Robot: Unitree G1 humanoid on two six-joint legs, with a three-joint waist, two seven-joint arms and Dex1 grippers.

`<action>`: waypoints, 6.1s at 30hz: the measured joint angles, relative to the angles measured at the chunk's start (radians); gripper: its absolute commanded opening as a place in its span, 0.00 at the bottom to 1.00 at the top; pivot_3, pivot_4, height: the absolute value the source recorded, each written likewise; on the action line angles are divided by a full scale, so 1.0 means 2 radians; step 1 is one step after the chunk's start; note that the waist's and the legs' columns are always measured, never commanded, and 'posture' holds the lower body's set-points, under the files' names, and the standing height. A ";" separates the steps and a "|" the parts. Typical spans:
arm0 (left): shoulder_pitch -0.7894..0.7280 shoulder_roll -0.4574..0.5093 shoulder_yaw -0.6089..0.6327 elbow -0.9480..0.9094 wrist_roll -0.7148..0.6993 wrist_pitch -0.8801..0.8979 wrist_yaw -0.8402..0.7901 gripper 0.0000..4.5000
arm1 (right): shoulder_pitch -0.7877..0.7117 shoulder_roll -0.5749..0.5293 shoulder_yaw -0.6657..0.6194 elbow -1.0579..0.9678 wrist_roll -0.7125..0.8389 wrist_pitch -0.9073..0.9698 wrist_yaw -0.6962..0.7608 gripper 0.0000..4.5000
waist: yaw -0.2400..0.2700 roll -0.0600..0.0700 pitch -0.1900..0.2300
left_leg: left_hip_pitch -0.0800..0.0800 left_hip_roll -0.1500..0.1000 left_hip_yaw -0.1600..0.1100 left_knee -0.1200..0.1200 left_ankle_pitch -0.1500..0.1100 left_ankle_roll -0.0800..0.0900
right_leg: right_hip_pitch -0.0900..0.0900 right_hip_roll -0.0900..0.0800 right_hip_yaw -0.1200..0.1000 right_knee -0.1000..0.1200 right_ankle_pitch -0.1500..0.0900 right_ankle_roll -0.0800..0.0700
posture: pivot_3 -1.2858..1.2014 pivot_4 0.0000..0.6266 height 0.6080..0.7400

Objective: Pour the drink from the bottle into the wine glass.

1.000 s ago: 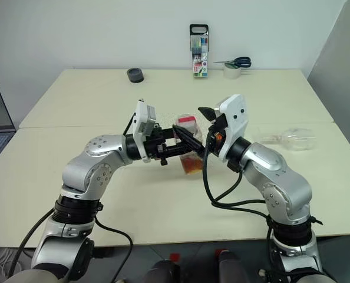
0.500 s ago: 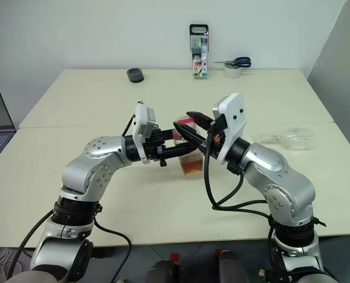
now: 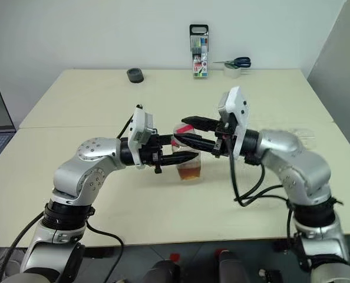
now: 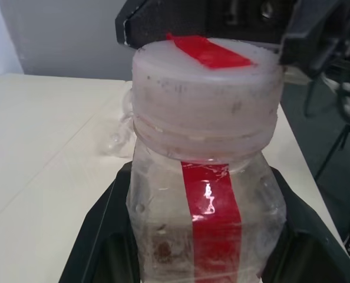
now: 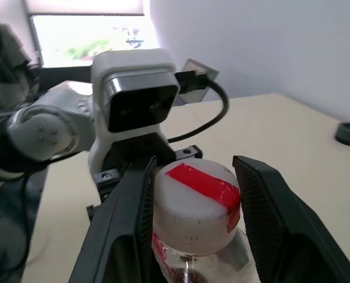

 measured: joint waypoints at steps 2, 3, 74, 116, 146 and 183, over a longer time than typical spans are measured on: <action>-0.018 0.010 0.000 -0.001 -0.011 0.015 -0.013 0.44 | -0.046 -0.011 0.015 0.054 -0.001 -0.015 0.067 0.46 | 0.000 0.000 0.000 | 0.000 0.000 0.000 0.000 0.000 0.000 | 0.000 0.000 -0.001 0.000 0.000 0.000 | 0.52 0.24 1.00; -0.025 0.011 0.001 -0.001 -0.014 0.021 -0.015 0.44 | -0.059 -0.013 0.015 0.070 -0.001 -0.016 0.084 0.54 | 0.000 0.000 0.000 | 0.000 0.000 0.000 0.000 0.000 0.000 | 0.000 0.000 -0.001 0.000 0.000 0.000 | 0.52 0.24 1.00; -0.053 -0.044 -0.009 0.051 0.011 0.003 0.002 0.44 | -0.046 -0.020 -0.009 0.084 -0.034 0.037 0.065 1.00 | 0.005 -0.001 0.002 | -0.002 0.000 -0.001 0.000 0.001 -0.002 | -0.001 -0.003 0.000 -0.001 0.000 0.000 | 0.52 0.24 1.00; -0.050 -0.038 -0.007 0.054 0.012 0.007 0.044 0.44 | 0.052 0.033 -0.086 -0.101 0.032 0.105 -0.205 1.00 | 0.002 0.000 0.002 | -0.001 0.000 0.000 0.000 0.001 -0.002 | -0.001 -0.002 0.000 0.000 0.000 0.000 | 0.52 0.24 1.00; -0.050 -0.039 -0.002 0.052 0.009 0.007 0.045 0.44 | 0.046 0.084 -0.079 -0.066 0.064 0.112 -0.219 0.42 | 0.002 0.000 0.002 | -0.001 0.000 -0.001 0.000 0.001 -0.002 | -0.001 -0.002 0.000 0.000 0.000 0.000 | 0.52 0.24 1.00; -0.049 -0.048 -0.009 0.047 0.011 -0.003 0.054 0.44 | 0.013 0.063 -0.062 -0.066 0.040 0.072 -0.199 0.99 | 0.002 0.000 0.002 | -0.001 0.000 -0.001 0.000 0.001 -0.002 | -0.001 -0.002 0.000 0.000 0.000 0.000 | 0.52 0.24 1.00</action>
